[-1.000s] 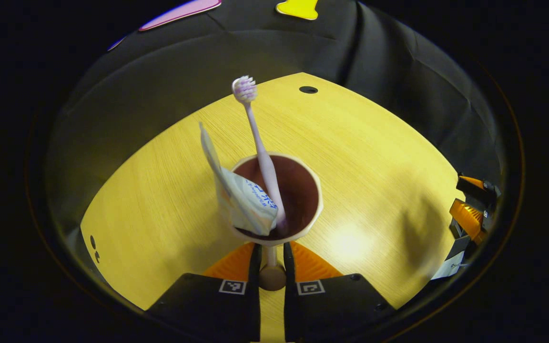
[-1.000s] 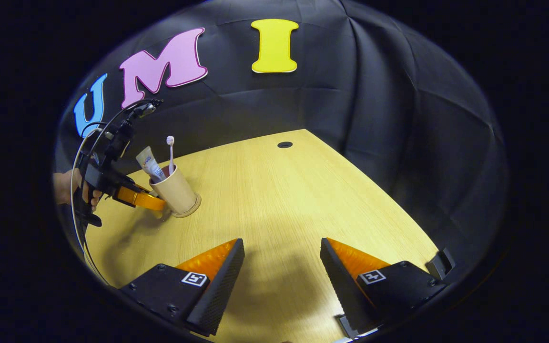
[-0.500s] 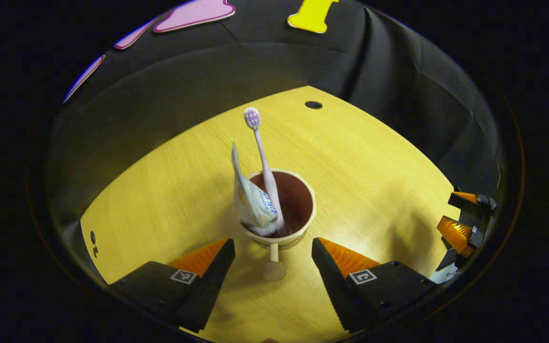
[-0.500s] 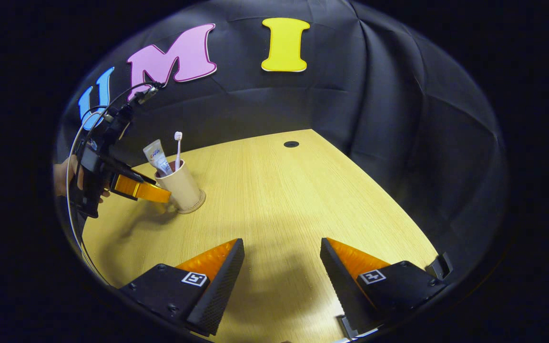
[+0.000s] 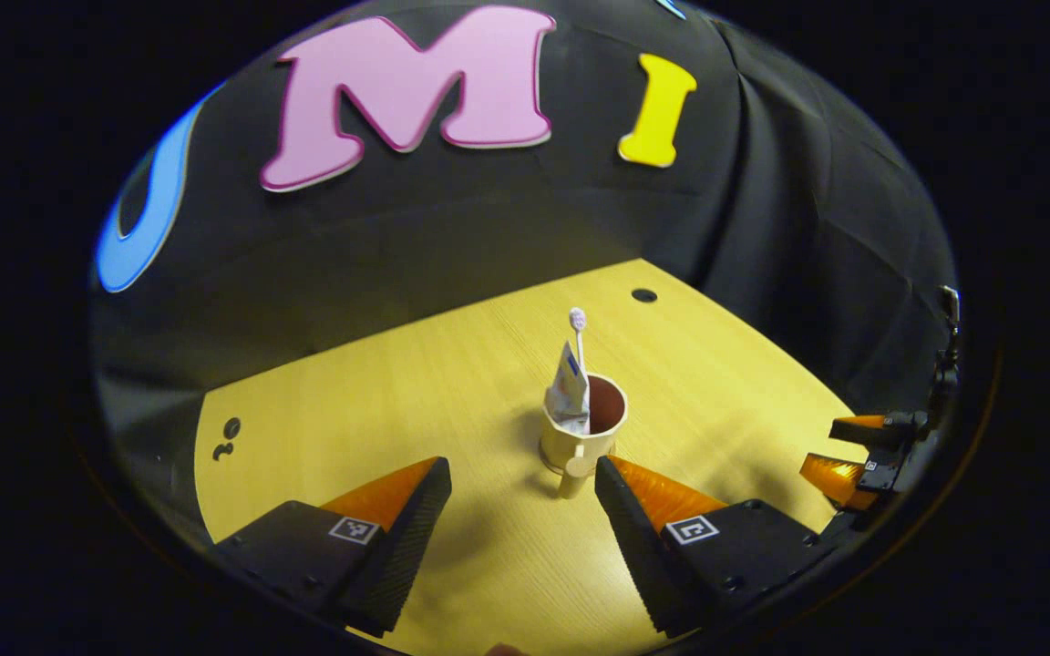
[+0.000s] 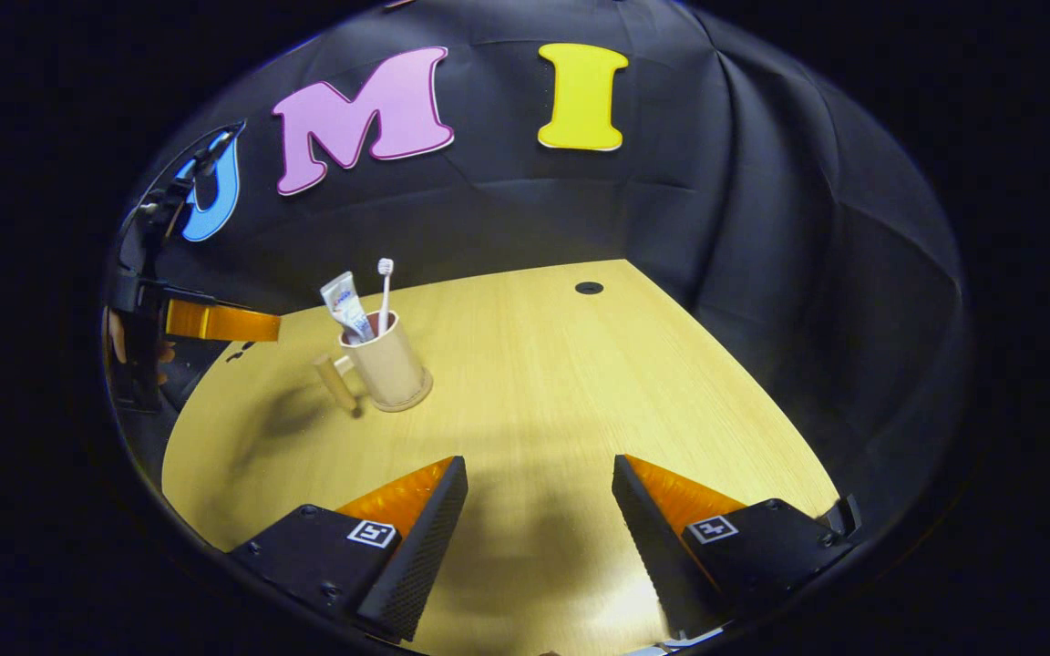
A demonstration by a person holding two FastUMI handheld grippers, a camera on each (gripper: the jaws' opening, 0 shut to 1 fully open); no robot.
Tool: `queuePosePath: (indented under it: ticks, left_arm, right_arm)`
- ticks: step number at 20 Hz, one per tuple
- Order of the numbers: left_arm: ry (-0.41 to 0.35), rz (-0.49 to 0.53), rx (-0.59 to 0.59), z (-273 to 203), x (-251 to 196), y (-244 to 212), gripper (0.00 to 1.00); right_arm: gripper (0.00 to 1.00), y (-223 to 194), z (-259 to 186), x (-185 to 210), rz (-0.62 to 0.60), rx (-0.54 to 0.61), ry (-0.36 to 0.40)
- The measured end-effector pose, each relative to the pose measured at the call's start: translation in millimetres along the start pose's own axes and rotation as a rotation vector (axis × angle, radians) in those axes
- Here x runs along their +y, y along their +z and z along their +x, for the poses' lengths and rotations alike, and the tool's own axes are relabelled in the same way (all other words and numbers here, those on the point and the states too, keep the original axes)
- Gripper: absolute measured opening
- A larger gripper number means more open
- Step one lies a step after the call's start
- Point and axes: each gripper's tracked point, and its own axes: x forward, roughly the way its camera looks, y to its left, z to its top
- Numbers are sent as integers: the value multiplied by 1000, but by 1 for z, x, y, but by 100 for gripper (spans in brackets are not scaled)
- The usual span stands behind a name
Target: Put the toothbrush and toothpaste on the desktop into the cup, then pick up the cup and place it on the coaster on the desktop.
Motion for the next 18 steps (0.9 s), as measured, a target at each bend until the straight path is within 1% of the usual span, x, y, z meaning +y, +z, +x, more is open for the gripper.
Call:
queuePosePath:
  ticks: [2, 4, 6, 9, 12, 16, 18]
  left_arm:
    - [41, -32, -60, -35, 11, -3, 98]
    - [98, -53, -135, -70, 24, -1, 98]
    - [154, -81, -218, -115, 40, -3, 98]
    - [209, -104, -304, -172, 51, -16, 98]
    - [233, -134, -358, -221, 56, -32, 98]
    - [260, -240, -440, -275, 61, -57, 98]
    - [277, -275, -465, -297, 60, -72, 98]
  right_arm:
    - [98, 8, -10, 14, -14, -9, 30]
    - [99, 19, -23, 23, -32, -33, 45]
    - [98, 28, -38, 31, -46, -60, 53]
    - [98, 34, -66, 44, -36, -72, 61]
    - [99, 35, -98, 57, -19, -82, 63]
    - [98, 33, -140, 75, -36, -92, 62]
    - [99, 31, -163, 82, -43, -105, 61]
